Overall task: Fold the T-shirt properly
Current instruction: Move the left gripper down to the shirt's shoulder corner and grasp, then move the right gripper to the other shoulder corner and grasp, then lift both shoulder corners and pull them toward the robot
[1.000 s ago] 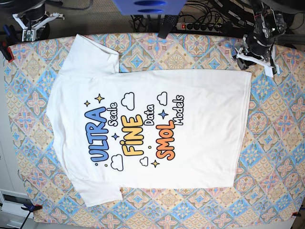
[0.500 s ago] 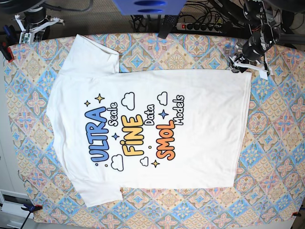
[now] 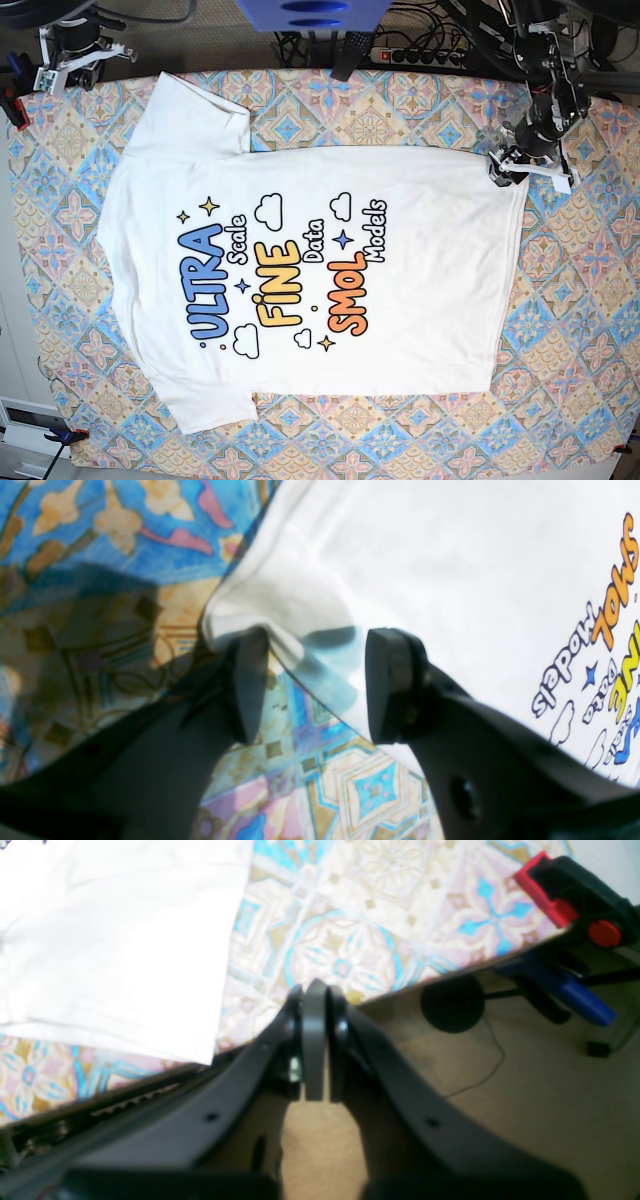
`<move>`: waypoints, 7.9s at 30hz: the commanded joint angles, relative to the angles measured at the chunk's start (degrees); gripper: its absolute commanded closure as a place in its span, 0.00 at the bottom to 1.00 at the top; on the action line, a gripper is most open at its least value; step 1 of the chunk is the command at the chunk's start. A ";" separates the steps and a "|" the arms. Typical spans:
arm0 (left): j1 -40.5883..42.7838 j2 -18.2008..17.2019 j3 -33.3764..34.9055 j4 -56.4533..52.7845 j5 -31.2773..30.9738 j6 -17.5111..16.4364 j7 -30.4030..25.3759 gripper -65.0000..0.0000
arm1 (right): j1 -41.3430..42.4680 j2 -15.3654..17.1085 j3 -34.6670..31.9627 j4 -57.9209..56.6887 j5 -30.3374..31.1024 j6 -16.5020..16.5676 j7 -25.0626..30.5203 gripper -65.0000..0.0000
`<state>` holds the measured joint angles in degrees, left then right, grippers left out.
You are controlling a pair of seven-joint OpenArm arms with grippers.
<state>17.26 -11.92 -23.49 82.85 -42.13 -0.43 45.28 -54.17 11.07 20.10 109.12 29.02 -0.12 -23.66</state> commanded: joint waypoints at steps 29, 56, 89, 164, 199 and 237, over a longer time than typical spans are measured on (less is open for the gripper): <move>4.77 -0.34 -0.12 5.02 0.06 0.47 1.89 1.00 | 11.14 0.40 0.69 -9.38 15.25 -0.01 -12.08 0.55; 4.68 -0.43 -0.12 4.76 0.24 0.47 1.89 1.00 | 14.48 0.40 -5.72 -16.15 20.61 8.60 -12.16 0.53; 4.77 -0.43 -0.12 4.67 0.33 0.47 1.89 1.00 | 17.64 0.40 -14.08 -14.66 20.70 8.87 -16.12 0.53; 4.77 -0.34 -0.12 4.58 0.50 0.47 1.80 1.00 | 16.06 0.58 -10.30 -18.44 20.70 8.87 -17.70 0.62; 20.68 -6.76 3.66 11.79 0.68 0.47 1.89 1.00 | -0.03 0.67 -3.97 -2.88 20.70 8.87 -17.88 1.00; -0.16 -3.95 2.87 13.28 0.94 0.47 2.06 1.00 | 28.02 0.40 0.52 -5.16 24.22 8.87 -25.44 1.00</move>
<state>17.78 -15.22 -20.34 95.64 -40.82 0.19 48.07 -26.46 10.68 20.29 103.18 52.49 8.25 -49.71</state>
